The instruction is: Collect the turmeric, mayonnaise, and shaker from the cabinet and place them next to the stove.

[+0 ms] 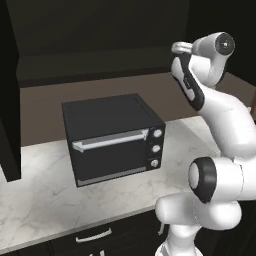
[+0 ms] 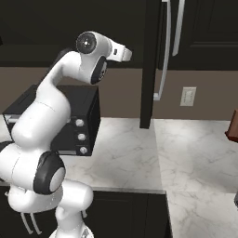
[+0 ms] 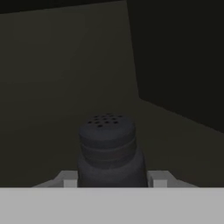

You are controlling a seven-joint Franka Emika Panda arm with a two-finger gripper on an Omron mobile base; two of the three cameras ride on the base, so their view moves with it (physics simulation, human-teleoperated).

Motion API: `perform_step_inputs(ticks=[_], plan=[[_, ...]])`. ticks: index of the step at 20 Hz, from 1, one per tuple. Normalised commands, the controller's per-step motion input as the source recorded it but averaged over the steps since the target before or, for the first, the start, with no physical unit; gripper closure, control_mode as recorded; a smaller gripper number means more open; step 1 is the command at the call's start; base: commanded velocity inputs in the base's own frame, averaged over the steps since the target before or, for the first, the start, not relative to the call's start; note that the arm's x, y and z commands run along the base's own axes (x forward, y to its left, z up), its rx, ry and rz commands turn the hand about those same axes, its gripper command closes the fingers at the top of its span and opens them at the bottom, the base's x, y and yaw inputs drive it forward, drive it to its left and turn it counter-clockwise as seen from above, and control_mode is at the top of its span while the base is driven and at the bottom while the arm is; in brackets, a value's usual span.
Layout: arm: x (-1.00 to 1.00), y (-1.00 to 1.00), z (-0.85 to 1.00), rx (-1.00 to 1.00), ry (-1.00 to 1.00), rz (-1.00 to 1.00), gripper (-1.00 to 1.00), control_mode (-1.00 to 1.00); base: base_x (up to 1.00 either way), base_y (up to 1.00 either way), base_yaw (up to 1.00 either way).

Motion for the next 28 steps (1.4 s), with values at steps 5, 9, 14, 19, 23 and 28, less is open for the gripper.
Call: perform_step_inputs(ticks=[5, 9, 14, 19, 23, 28], plan=[[-0.82, 0.55, -0.06, 0.0, 0.0, 0.0, 1.0, -1.0, 0.0, 0.0, 0.0], [-0.8, 0.52, -0.14, 0.0, 0.0, 0.0, 1.0, -1.0, 0.0, 0.0, 0.0], [-0.74, 0.43, -0.22, -0.02, 0.0, 0.0, 1.0, -1.0, 0.0, 0.0, 0.0], [-0.75, 0.19, -0.31, -0.03, 0.0, 0.0, 1.0, -1.0, 0.0, 0.0, 0.0], [-0.67, 0.01, -0.33, -0.02, 0.0, 0.0, 1.0, -1.0, 0.0, 0.0, 0.0], [-0.19, 0.04, -0.12, -0.02, 0.0, 0.0, 1.0, 1.0, -0.3, 0.05, 0.0]])
